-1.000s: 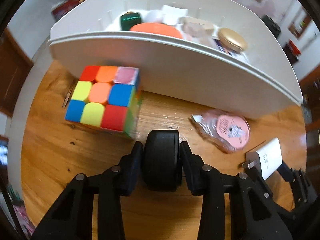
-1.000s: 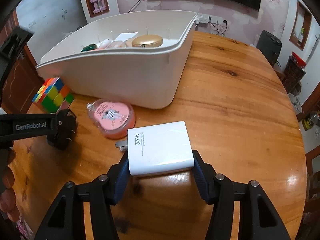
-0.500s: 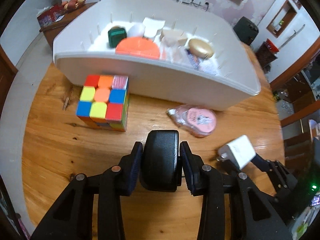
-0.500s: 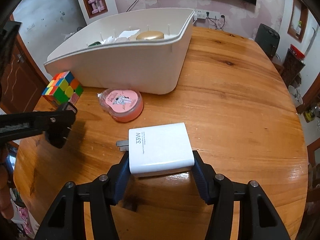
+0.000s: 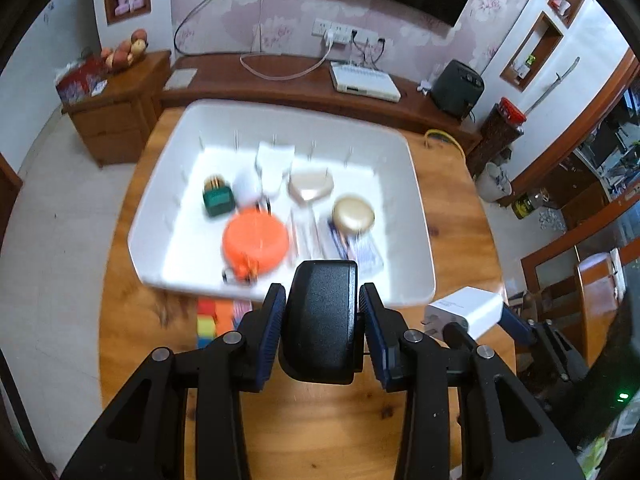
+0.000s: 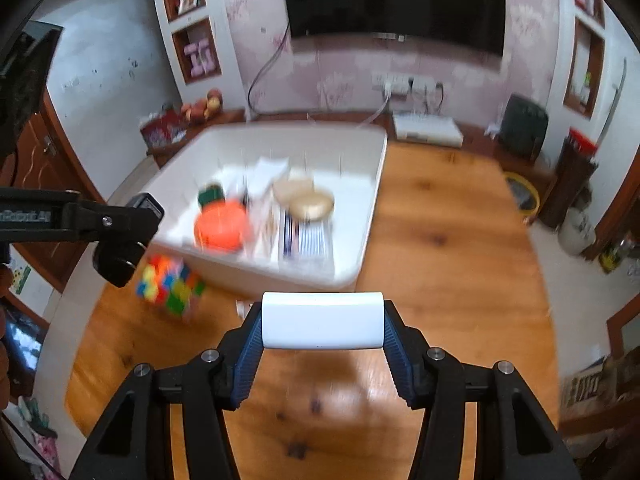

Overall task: Organize rigid objects
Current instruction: 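Carry the black plug and white charger into the white bin and release both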

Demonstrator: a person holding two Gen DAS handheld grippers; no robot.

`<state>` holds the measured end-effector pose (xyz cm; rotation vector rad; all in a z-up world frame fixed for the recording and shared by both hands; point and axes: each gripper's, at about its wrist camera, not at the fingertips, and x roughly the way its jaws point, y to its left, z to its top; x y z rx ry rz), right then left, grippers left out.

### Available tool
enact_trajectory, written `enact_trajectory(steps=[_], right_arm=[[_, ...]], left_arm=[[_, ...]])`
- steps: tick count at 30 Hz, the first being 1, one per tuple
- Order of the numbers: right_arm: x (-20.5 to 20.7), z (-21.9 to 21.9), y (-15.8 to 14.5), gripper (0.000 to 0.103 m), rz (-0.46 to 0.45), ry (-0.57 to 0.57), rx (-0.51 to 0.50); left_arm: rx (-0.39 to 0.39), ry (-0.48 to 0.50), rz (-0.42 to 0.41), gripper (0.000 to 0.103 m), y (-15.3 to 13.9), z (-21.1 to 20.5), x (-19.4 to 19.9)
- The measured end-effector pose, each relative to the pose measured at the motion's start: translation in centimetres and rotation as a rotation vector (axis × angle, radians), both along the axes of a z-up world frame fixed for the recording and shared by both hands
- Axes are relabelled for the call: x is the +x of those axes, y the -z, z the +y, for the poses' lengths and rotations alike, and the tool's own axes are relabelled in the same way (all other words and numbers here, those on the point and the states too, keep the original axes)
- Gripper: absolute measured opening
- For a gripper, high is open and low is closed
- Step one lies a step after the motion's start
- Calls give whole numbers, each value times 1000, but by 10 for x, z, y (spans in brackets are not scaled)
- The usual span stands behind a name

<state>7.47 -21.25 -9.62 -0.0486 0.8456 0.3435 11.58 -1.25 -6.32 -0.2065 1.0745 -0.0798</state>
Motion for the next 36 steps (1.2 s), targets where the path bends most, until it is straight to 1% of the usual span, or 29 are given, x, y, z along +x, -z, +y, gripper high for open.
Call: enact_trajectory(steps=[3,6,8,11,12,15,17,22,26,33,36], right_arm=[[19,9,-26,56,-39,-5,17],[38,22,-48,56,-89,-3,10],[55,29,-55,56,-105,3,8],[88,39,-57,56,-113,30,-8],[95,41,-55,56,-111,37,-14],[136,49,-43,56,-84,73,-40],[160,51,-33,56,-57,98,-52],[196,53,-4,56,0,142,-95],[207,58,17,56,36,147,-118],[213,60,38,56,77,154,-128],[214,60,45,56,88,154,-135]], left_arm=[[39,-14,-17,41,-10,4,25],[55,-37,-13,41,-12,9,50],[63,-50,-9,41,-9,12,66],[83,-69,10,41,3,17,88],[87,-74,19,41,8,18,94],[100,-90,61,41,26,22,113],[107,-92,76,41,34,24,120],[125,-85,105,41,56,24,135],[136,-88,125,41,69,25,144],[187,-82,131,41,87,22,149],[192,-83,141,41,93,23,151]])
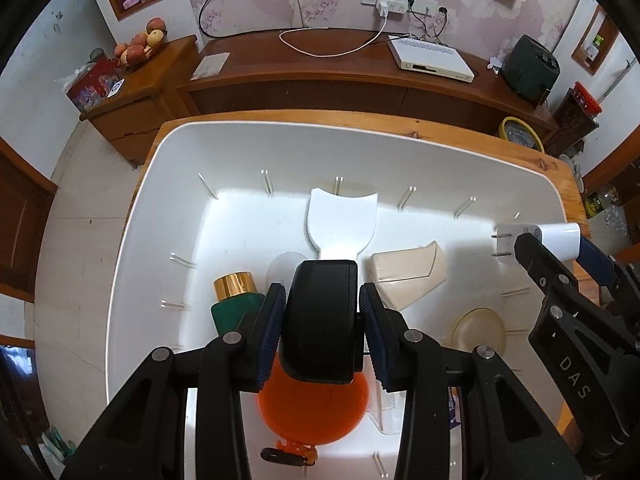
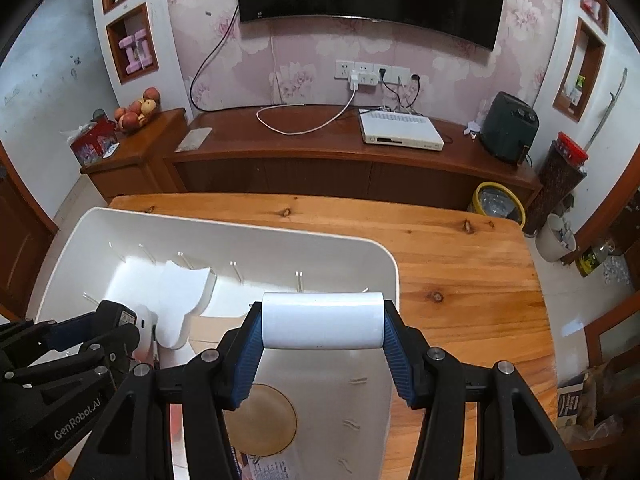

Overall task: Organize rigid objects
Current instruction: 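Carry the black plug and white charger into the white bin and release both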

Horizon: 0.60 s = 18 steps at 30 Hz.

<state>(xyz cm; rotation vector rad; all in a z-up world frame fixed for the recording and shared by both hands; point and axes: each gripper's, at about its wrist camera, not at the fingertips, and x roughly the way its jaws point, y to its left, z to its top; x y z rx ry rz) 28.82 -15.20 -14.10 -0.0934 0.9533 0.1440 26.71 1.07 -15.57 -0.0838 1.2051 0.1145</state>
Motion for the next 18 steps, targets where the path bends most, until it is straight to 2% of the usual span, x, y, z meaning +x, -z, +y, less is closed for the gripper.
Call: enact_trajectory(steps=[11,15,18], right_arm=[[0,11,15,56,9,-32,-63],[2,13,18,57,46,-54,-59],[0,10,16,64,42,-68,-22]], left_arm=[[26,6,30,42,22,3,6],[22,7,25,43,22,3,5],[14,6,17,55,18,2,4]])
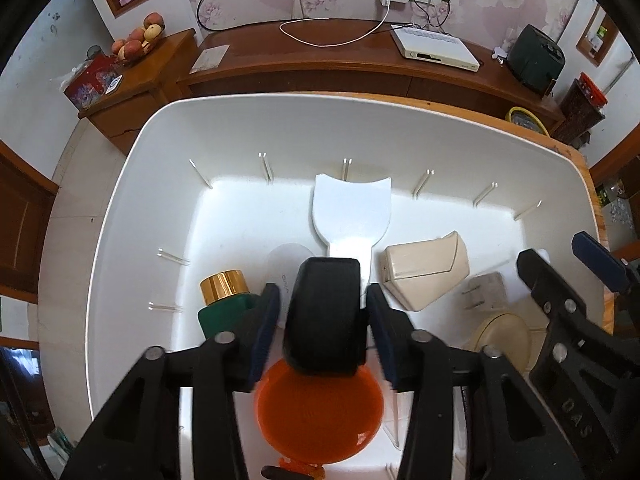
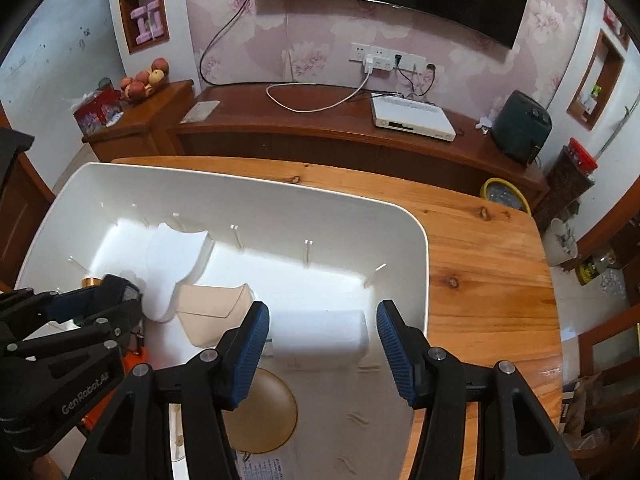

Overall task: Organize rigid objects
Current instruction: 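Carry the black plug and white charger into the white bin and release both, then withdraw both tools from the bin back over the table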

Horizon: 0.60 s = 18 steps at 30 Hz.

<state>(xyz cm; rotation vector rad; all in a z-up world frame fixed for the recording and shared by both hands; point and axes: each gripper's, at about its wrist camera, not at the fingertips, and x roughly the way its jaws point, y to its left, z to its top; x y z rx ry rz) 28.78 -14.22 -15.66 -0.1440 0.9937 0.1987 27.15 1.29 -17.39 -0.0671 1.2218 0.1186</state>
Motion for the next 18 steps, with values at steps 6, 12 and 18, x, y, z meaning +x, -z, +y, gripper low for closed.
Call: enact_trajectory(steps=[6,12,18], right_arm=[[-11,2,-6,74,-32,-9,-13],[-33,-4,-22,74,-44,-5,18],[-63,-8,-49,74,-85,-5,39]], left_arm=[[13,3,-26,67,-16,-2,-7],[7,24,-57,78,-38,1,-26],[2,52,-104,81,-70,1,-55]])
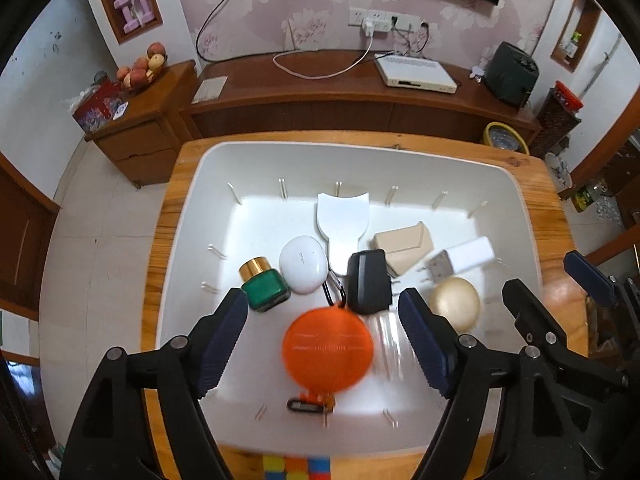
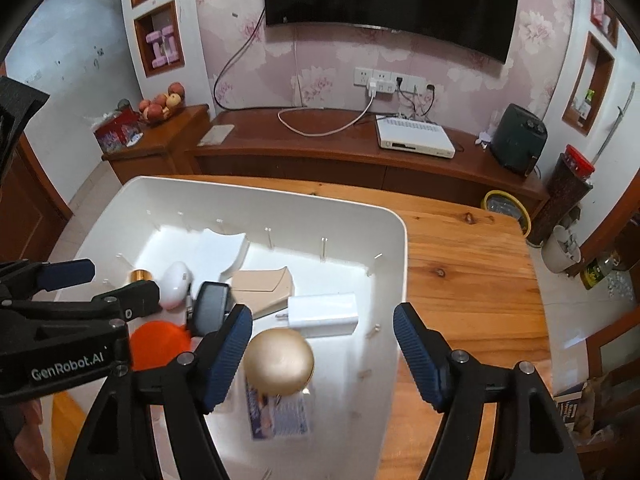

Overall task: Organize rigid objects
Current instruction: 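Withdraw both tools from the bin back over the table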

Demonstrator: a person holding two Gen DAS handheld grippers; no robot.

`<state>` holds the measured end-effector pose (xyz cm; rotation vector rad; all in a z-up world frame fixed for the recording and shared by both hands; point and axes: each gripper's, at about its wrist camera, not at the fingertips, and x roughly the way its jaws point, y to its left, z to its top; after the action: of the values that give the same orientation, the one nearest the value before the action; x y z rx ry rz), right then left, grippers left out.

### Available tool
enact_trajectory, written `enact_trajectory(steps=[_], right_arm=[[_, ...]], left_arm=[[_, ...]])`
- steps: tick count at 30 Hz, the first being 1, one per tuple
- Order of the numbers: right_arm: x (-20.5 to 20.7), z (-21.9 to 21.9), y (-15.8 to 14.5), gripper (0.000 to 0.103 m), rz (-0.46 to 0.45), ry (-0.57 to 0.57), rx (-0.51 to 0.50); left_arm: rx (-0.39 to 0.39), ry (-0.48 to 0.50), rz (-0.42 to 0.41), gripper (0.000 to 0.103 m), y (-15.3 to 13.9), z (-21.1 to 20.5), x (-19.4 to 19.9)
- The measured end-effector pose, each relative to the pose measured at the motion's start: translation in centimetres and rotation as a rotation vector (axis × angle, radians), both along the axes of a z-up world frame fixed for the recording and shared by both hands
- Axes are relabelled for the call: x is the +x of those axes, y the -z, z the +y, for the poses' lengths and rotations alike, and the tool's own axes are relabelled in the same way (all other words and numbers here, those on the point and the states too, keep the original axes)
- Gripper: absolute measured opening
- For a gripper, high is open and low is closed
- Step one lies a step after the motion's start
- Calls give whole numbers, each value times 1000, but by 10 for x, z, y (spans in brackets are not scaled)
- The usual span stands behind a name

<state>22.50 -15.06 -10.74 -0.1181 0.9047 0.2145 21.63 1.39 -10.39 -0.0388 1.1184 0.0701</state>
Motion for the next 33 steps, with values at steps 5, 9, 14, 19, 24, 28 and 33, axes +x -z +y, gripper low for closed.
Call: enact_trajectory(steps=[5,9,14,19,24,28,33], right_arm=[[-28,-3,-25,74,-31,18,9],[-50,-7,-43,74,-53,25,30],[-75,-10,-62,74,-87,17,51],[-97,-12,-72,74,-109,11,63],[-112,-13,-73,74,-104,10,88],[-124,-15,-72,74,-99,4,108],[-139,-16,-67,74,-96,-4,139]], left_arm=[[3,30,-47,84,-26,-2,-25],[2,48,-85,84,-45,2,-48],[-2,63,-111,85,-59,6,-69],[1,72,-128,85,-65,12,-90],[-13,77,-135,85,-67,19,-108],[-12,81,-148,85,-66,24,-123],[-2,83,-161,85,-61,29,-140]])
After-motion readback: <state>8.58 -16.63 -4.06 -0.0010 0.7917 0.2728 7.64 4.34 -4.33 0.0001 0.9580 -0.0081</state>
